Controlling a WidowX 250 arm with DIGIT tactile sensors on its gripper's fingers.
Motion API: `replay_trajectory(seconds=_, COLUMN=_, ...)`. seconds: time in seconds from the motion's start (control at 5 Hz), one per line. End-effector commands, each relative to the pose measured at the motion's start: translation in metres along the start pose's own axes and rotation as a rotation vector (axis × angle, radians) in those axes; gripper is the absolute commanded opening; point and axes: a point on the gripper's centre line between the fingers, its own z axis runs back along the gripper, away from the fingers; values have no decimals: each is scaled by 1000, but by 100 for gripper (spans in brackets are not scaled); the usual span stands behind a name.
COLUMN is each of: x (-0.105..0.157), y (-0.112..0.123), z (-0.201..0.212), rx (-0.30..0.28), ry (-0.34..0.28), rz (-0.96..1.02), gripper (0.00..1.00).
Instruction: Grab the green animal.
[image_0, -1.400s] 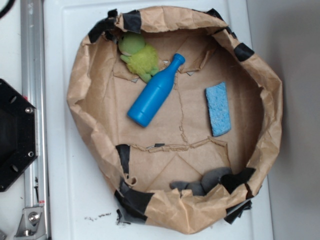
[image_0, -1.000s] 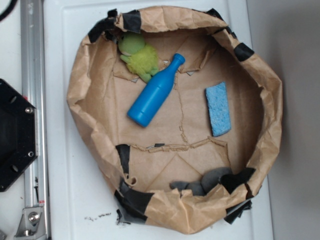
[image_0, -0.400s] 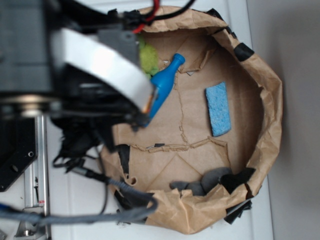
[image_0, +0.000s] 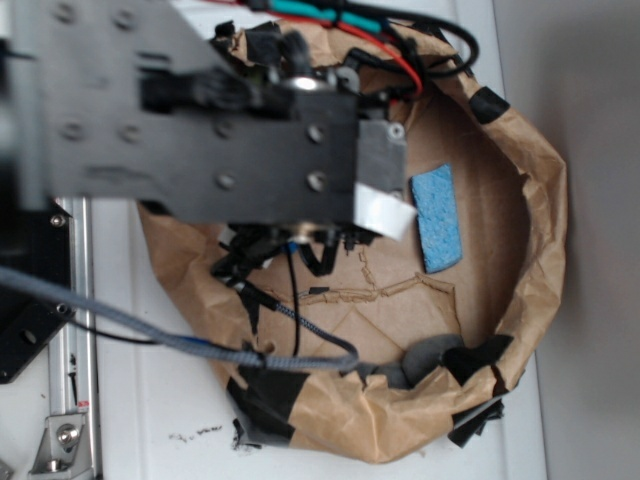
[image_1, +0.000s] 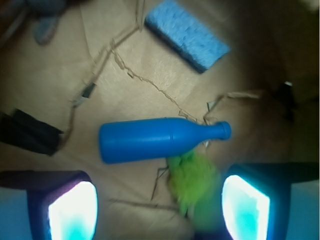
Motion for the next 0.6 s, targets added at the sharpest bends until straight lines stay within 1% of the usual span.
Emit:
replay_trajectory(seconds=0.0, x=-21, y=11, z=-43, rx=-29, ry=-4, rz=-226, gripper=100)
replay_trajectory(seconds=0.2, x=-42, y=23, z=-50, rx=-67, ry=-1, rz=-208, gripper=100)
replay_trajectory(seconds=0.4, x=-52, y=33, z=-53, rx=-80, ry=-2, rz=-195, gripper=100)
